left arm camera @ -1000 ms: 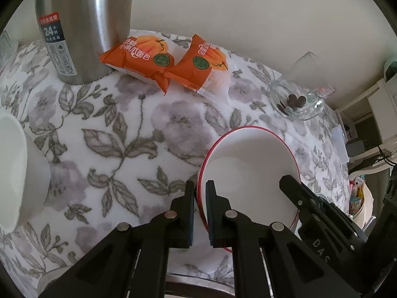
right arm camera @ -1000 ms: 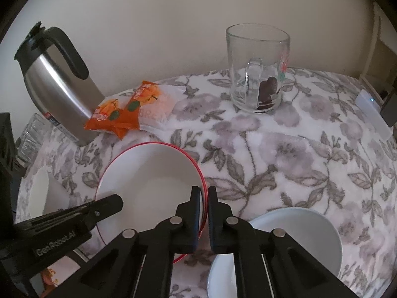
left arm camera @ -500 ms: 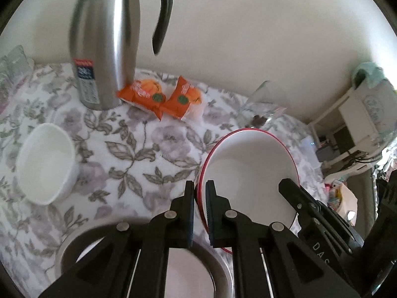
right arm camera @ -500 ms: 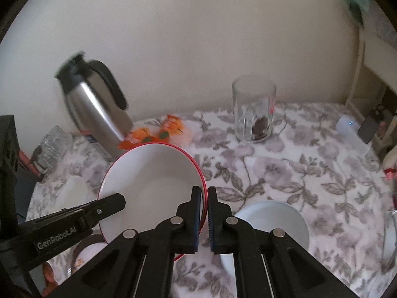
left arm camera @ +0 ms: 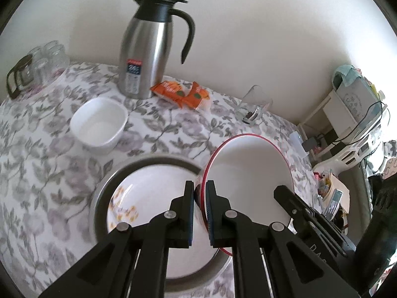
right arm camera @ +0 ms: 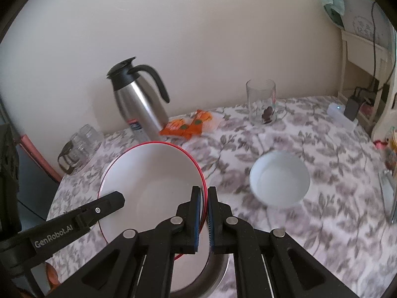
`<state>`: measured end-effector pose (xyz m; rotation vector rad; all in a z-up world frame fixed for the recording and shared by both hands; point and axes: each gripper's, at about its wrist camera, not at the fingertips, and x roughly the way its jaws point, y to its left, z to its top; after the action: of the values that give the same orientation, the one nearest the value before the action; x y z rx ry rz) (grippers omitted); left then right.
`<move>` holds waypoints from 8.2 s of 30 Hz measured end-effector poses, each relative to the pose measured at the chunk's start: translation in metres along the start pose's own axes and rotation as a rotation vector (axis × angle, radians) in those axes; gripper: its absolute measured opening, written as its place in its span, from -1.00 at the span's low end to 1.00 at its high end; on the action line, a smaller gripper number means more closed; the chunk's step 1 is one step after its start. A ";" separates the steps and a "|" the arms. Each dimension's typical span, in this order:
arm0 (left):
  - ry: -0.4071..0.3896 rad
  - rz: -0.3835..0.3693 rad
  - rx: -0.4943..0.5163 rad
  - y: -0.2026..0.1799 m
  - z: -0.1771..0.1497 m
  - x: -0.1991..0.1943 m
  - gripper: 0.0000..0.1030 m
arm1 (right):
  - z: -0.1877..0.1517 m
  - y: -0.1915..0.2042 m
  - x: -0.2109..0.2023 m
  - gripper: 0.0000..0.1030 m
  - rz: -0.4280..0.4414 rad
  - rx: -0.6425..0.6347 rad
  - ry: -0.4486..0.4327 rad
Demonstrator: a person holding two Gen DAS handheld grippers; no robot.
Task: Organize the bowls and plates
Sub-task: 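Lift the strawberry bowl and carry it over the basin with both tools, then lower the strawberry bowl onto the plate in the basin with both tools, then open both tools to release the strawberry bowl, then withdraw both tools and move them toward the white square bowl, then close both tools on the rim of the white square bowl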
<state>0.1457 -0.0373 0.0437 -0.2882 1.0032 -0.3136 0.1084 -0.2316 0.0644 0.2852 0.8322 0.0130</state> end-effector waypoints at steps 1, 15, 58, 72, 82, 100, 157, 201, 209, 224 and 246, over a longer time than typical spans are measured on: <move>-0.001 -0.002 -0.006 0.003 -0.004 -0.003 -0.83 | -0.004 0.002 -0.001 -0.88 0.002 -0.002 0.002; 0.014 -0.031 -0.102 0.048 -0.039 -0.002 -0.83 | -0.038 0.027 0.009 -0.87 -0.003 -0.048 0.057; 0.105 -0.028 -0.222 0.088 -0.035 0.052 -0.83 | -0.050 0.026 0.072 -0.85 0.002 0.005 0.183; 0.107 -0.047 -0.246 0.093 -0.035 0.054 -0.83 | -0.049 0.027 0.073 -0.82 0.008 -0.005 0.183; 0.113 -0.057 -0.262 0.094 -0.035 0.054 -0.82 | -0.050 0.025 0.073 -0.79 0.023 0.007 0.184; 0.116 -0.059 -0.251 0.092 -0.033 0.046 -0.77 | -0.049 0.022 0.071 -0.79 0.037 0.017 0.199; -0.098 0.385 -0.236 0.125 -0.019 -0.009 0.92 | -0.040 0.038 0.041 1.00 -0.025 -0.091 0.099; -0.165 0.149 -0.449 0.213 0.042 -0.010 0.91 | 0.033 0.152 0.056 0.68 0.110 -0.092 0.055; -0.155 0.087 -0.463 0.229 0.053 0.015 0.71 | 0.038 0.167 0.122 0.32 0.054 -0.037 0.172; -0.122 0.034 -0.468 0.248 0.068 0.077 0.21 | 0.029 0.165 0.214 -0.11 -0.036 0.015 0.325; -0.101 0.002 -0.389 0.244 0.071 0.117 -0.54 | 0.017 0.176 0.255 -0.65 -0.059 0.006 0.403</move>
<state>0.2949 0.1479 -0.1029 -0.6493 0.9600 -0.0982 0.3109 -0.0352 -0.0656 0.2667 1.2409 0.0128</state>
